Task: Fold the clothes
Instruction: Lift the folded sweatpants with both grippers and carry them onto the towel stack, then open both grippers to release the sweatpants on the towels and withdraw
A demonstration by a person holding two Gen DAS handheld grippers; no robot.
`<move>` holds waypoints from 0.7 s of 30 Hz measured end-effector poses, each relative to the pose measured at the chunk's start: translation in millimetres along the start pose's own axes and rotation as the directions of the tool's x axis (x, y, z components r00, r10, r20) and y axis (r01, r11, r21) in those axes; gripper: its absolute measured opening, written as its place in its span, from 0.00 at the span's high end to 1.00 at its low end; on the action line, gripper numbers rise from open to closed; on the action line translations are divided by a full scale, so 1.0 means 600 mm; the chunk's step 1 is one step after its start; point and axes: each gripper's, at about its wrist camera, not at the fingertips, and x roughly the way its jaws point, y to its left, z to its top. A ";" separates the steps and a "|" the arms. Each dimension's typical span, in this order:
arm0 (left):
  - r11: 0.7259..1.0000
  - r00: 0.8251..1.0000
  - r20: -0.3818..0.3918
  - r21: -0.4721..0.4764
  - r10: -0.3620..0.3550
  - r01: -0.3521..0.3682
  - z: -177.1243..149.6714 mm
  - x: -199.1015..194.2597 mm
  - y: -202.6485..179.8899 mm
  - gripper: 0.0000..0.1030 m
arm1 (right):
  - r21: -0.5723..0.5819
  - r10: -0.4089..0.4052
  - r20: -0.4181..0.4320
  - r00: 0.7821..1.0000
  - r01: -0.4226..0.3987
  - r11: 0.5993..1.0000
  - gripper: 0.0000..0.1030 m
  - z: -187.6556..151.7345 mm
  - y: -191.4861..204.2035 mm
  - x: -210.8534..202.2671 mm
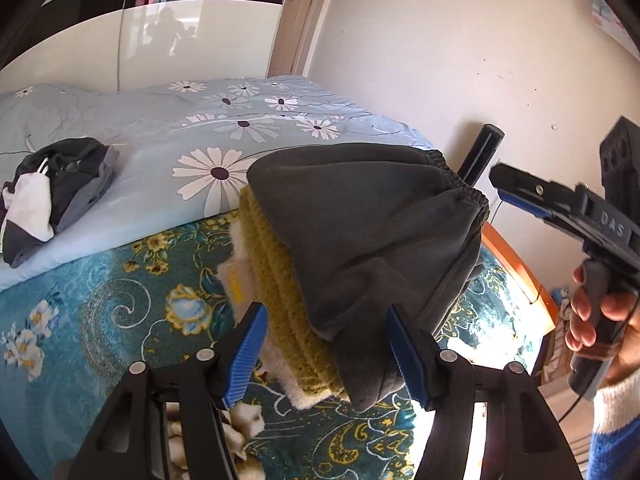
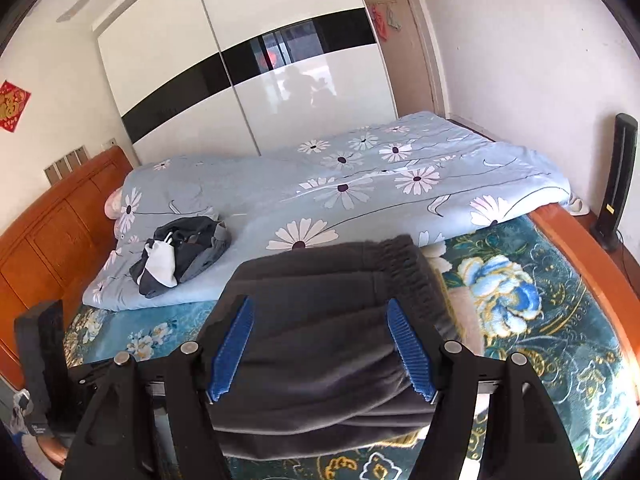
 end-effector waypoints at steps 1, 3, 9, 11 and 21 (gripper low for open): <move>1.000 1.000 -0.002 -0.009 0.003 -0.003 -0.007 0.000 0.003 0.34 | 0.008 -0.006 -0.011 1.000 0.006 1.000 0.31 -0.019 0.003 -0.002; 0.999 1.000 -0.003 -0.037 0.000 0.000 -0.020 0.002 0.009 0.30 | 0.023 -0.041 -0.043 0.998 0.042 0.999 0.31 -0.057 0.006 0.002; 0.999 1.000 0.003 -0.031 0.029 -0.029 -0.035 0.000 0.012 0.20 | 0.177 -0.054 -0.110 0.993 0.073 0.982 0.23 -0.175 0.002 0.034; 0.999 0.999 0.010 -0.028 0.037 -0.037 -0.037 -0.002 0.015 0.16 | 0.188 -0.052 -0.144 0.988 0.079 0.979 0.23 -0.198 0.011 0.046; 0.998 0.999 0.028 -0.057 0.023 -0.022 -0.038 -0.007 0.028 0.01 | 0.207 -0.103 -0.149 0.983 0.133 0.969 0.23 -0.183 0.021 0.037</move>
